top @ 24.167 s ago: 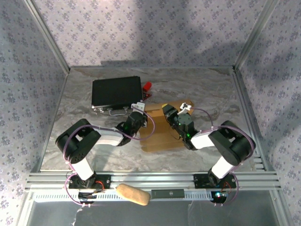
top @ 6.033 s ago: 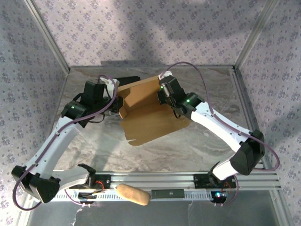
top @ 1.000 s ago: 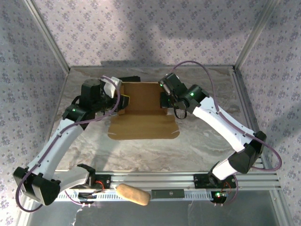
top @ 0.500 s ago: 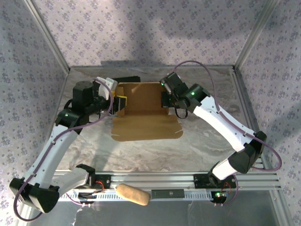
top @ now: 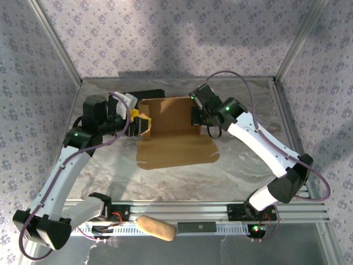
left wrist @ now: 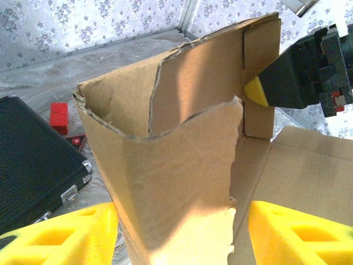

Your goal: Fold the paper box

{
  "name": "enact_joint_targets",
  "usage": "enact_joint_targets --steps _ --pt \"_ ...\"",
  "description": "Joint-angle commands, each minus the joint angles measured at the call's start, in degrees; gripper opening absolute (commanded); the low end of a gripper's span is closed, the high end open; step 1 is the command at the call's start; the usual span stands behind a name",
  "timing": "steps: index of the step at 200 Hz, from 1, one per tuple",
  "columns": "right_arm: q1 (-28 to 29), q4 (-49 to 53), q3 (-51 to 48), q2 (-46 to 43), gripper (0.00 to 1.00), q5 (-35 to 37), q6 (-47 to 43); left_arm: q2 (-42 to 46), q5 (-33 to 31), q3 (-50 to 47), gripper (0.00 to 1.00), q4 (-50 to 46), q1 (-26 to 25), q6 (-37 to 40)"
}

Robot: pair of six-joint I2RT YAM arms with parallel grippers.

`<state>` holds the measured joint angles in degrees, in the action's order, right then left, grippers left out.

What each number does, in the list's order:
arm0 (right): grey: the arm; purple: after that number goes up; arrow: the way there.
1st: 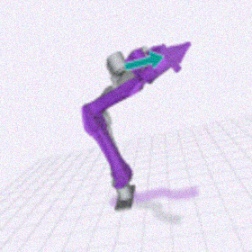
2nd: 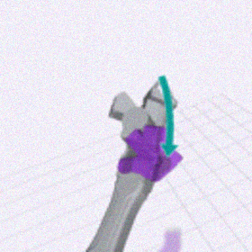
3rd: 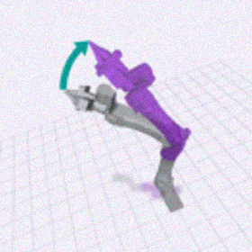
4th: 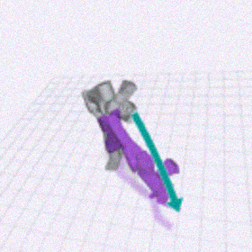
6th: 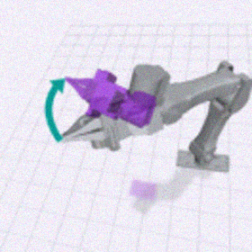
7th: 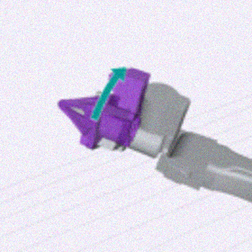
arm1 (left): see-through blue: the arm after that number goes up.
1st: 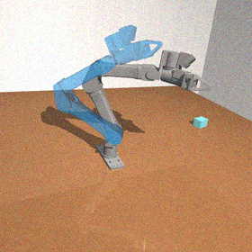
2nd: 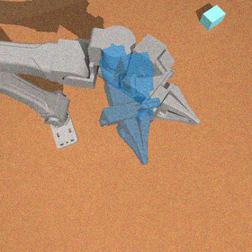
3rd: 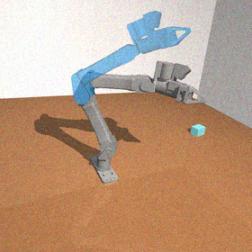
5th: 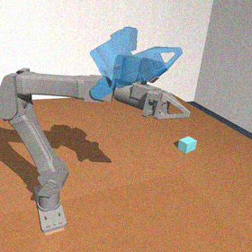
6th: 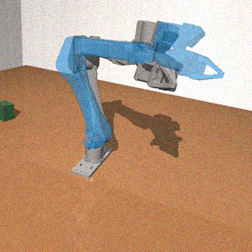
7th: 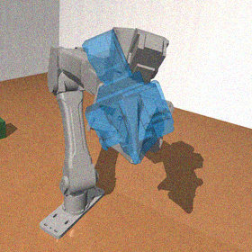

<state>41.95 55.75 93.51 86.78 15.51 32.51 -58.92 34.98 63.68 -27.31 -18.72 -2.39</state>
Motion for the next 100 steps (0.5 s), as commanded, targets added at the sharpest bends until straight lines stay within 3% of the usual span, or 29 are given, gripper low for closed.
enact_joint_targets --steps 1,55,100 --pt "0.0 -0.7 -0.3 0.2 0.00 -1.5 -0.1 1.3 4.4 0.1 0.63 -0.8 1.1 2.1" --pt "-0.1 -0.9 -0.4 0.1 0.00 -2.1 -0.3 0.6 6.8 -0.5 0.56 -0.2 2.7 2.4" --pt "-0.2 -0.8 -0.4 0.4 0.00 -2.4 -0.3 3.9 8.1 -1.2 0.62 0.2 2.7 1.9"
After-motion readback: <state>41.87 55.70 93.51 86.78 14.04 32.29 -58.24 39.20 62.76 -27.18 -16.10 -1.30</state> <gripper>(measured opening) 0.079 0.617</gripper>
